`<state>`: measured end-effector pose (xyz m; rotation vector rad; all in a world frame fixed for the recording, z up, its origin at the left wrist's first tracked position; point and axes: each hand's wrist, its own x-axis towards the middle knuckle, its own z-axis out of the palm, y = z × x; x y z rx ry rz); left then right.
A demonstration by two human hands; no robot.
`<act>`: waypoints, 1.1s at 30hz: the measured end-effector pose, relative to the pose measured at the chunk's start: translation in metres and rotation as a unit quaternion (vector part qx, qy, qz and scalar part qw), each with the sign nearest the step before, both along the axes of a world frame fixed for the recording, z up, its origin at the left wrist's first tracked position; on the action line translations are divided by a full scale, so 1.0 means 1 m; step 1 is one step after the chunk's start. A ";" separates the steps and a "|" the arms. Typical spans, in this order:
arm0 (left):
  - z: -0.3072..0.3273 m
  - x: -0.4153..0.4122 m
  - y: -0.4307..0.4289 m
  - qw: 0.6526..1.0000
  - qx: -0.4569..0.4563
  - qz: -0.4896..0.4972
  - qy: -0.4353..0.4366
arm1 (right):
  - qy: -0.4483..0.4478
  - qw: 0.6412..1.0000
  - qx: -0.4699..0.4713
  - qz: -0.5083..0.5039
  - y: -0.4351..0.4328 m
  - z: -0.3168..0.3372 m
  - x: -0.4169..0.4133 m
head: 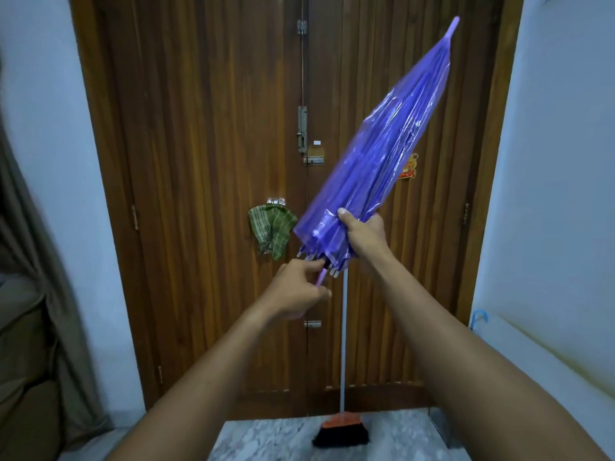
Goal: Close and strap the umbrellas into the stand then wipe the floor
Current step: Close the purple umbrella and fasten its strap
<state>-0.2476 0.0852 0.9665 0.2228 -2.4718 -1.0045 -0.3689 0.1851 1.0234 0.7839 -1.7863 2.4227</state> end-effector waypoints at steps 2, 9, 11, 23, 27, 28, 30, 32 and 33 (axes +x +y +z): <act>0.018 0.011 -0.003 0.995 0.099 0.000 0.021 | -0.006 1.000 0.013 -0.003 0.002 -0.003 -0.001; 0.074 -0.006 0.006 0.971 0.130 0.037 0.199 | 0.109 0.991 0.078 0.012 -0.011 -0.046 0.022; 0.081 -0.021 0.015 0.946 0.228 0.014 0.231 | 0.148 0.984 0.102 0.007 -0.020 -0.060 0.037; 0.058 -0.012 -0.029 0.890 0.339 0.126 0.277 | 0.252 0.938 0.218 -0.091 0.029 0.001 0.039; 0.056 -0.006 -0.031 0.892 0.390 0.040 0.225 | 0.201 0.952 0.229 -0.024 0.022 0.014 0.024; 0.056 -0.005 -0.028 0.887 0.406 0.016 0.219 | 0.201 0.955 0.218 0.027 0.016 0.009 0.024; 0.061 -0.004 -0.023 0.879 0.420 -0.016 0.223 | 0.253 0.951 0.175 0.036 0.006 -0.004 0.035; 0.063 -0.005 -0.023 0.875 0.417 -0.064 0.238 | 0.306 0.938 0.162 -0.009 -0.006 -0.018 0.048; 0.063 -0.004 -0.023 0.868 0.420 -0.109 0.243 | 0.325 0.930 0.165 -0.033 -0.012 -0.024 0.054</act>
